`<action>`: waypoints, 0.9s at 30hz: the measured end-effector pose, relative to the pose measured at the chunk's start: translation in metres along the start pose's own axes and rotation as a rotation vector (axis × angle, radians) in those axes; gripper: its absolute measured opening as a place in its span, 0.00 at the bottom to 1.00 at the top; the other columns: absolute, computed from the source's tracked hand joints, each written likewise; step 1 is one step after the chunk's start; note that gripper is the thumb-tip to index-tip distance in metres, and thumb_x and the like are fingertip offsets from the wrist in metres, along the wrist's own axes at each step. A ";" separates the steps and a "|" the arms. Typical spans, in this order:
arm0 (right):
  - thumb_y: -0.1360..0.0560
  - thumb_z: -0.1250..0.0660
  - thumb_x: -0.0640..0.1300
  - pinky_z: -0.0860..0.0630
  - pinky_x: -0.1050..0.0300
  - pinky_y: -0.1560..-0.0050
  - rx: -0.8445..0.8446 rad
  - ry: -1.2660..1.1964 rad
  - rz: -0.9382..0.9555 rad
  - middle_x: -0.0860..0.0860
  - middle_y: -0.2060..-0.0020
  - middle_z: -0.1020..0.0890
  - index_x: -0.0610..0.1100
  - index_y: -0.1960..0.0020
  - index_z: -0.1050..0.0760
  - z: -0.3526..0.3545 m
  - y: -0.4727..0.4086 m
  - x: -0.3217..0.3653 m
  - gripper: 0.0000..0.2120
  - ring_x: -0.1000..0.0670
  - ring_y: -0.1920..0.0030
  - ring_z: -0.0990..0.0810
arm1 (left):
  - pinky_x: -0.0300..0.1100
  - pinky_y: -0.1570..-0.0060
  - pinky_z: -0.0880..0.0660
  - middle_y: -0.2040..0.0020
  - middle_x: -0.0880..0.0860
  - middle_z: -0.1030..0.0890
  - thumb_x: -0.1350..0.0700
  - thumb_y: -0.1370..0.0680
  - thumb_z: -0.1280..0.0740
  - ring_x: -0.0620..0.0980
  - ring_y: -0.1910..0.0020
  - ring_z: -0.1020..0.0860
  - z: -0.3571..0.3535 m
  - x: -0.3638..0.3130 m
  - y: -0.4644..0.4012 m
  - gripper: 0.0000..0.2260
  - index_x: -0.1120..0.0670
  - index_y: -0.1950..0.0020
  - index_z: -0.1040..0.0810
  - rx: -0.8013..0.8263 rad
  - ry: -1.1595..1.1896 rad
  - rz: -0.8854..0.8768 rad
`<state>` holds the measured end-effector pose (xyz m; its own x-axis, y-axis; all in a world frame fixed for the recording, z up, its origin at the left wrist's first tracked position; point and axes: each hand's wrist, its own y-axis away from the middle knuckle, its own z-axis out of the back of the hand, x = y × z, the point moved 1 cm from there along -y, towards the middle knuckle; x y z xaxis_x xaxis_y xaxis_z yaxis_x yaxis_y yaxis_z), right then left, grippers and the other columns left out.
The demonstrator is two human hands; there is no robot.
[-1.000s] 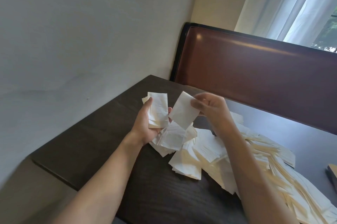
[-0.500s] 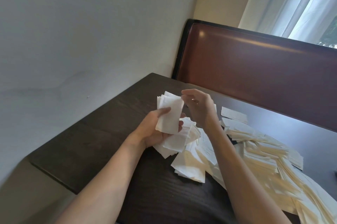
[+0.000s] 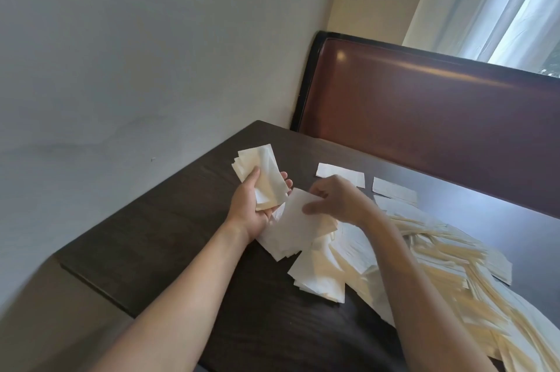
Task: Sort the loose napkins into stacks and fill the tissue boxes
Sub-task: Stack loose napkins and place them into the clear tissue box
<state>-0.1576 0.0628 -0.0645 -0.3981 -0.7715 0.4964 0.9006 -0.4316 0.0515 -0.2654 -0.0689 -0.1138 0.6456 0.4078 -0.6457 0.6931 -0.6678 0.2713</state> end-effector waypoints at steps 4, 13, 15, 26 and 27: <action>0.30 0.23 0.44 0.20 0.41 0.52 0.011 -0.336 0.088 0.45 0.59 0.16 0.46 0.58 0.17 0.027 0.017 0.004 0.04 0.40 0.57 0.18 | 0.52 0.40 0.22 0.51 0.58 0.14 0.42 0.18 0.38 0.55 0.53 0.16 0.000 0.000 0.003 0.21 0.58 0.36 0.21 0.035 -0.015 0.019; 0.25 0.29 0.39 0.29 0.67 0.71 -0.325 -0.291 0.138 0.54 0.68 0.19 0.42 0.53 0.17 0.017 0.010 0.019 0.03 0.60 0.72 0.24 | 0.51 0.53 0.19 0.45 0.63 0.18 0.33 0.24 0.45 0.57 0.55 0.18 -0.008 0.011 0.017 0.36 0.60 0.31 0.25 0.402 -0.194 0.161; 0.25 0.29 0.39 0.27 0.70 0.71 -0.386 -0.284 0.118 0.52 0.61 0.18 0.42 0.48 0.17 0.011 0.006 0.014 0.06 0.58 0.66 0.22 | 0.51 0.54 0.19 0.48 0.63 0.18 0.41 0.22 0.40 0.57 0.57 0.18 -0.007 0.013 0.017 0.28 0.62 0.34 0.24 0.374 -0.231 0.168; 0.28 0.28 0.61 0.29 0.57 0.53 0.039 0.006 -0.247 0.50 0.44 0.21 0.46 0.39 0.21 -0.015 -0.012 -0.023 0.24 0.49 0.49 0.24 | 0.46 0.51 0.17 0.46 0.60 0.15 0.54 0.15 0.42 0.56 0.49 0.15 0.000 0.006 0.004 0.16 0.64 0.35 0.24 0.122 -0.042 -0.029; 0.27 0.29 0.62 0.30 0.57 0.54 0.030 0.015 -0.250 0.50 0.45 0.21 0.46 0.39 0.21 -0.019 -0.012 -0.024 0.24 0.49 0.49 0.24 | 0.46 0.51 0.17 0.45 0.60 0.15 0.54 0.15 0.42 0.56 0.49 0.15 0.000 0.006 0.004 0.17 0.64 0.35 0.24 0.121 -0.047 -0.020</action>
<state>-0.1625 0.0776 -0.0936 -0.6114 -0.6497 0.4518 0.7786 -0.5958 0.1968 -0.2583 -0.0690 -0.1163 0.6140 0.3941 -0.6839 0.6605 -0.7309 0.1719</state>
